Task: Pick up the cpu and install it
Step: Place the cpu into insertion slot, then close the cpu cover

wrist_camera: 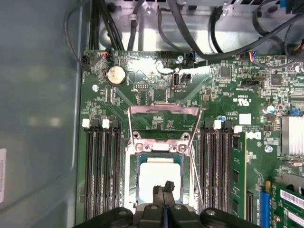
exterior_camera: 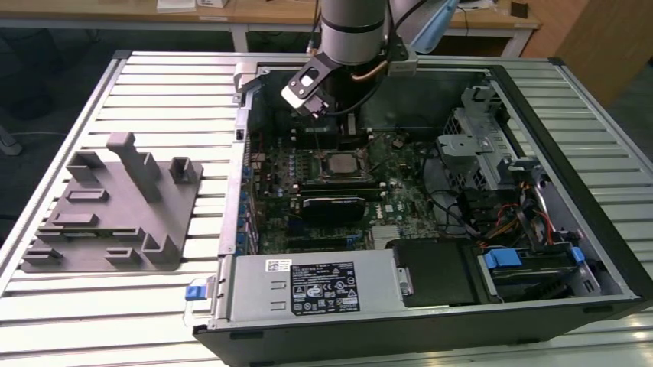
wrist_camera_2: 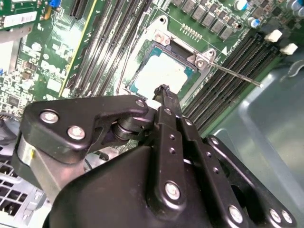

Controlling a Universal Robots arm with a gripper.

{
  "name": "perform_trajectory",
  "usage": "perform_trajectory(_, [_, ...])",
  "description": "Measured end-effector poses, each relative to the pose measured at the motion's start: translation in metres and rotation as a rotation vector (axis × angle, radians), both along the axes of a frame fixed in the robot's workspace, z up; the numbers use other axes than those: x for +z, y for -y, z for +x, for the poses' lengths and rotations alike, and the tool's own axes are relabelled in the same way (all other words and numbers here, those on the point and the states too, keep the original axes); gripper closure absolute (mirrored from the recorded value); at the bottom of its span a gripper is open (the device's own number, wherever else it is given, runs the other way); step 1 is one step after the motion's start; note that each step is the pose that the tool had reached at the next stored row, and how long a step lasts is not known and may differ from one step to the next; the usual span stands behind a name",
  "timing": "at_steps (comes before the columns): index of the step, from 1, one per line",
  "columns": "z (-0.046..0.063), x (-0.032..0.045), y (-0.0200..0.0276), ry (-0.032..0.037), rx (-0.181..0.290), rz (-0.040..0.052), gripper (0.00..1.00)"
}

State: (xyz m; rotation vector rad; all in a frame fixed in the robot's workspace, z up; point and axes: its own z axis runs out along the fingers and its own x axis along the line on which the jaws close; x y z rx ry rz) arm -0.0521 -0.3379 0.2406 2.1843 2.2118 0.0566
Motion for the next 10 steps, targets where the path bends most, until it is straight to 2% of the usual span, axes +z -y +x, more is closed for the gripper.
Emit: perform_trajectory(10, [0.0, 0.0016, 0.0, 0.0, 0.0, 0.0, 0.89])
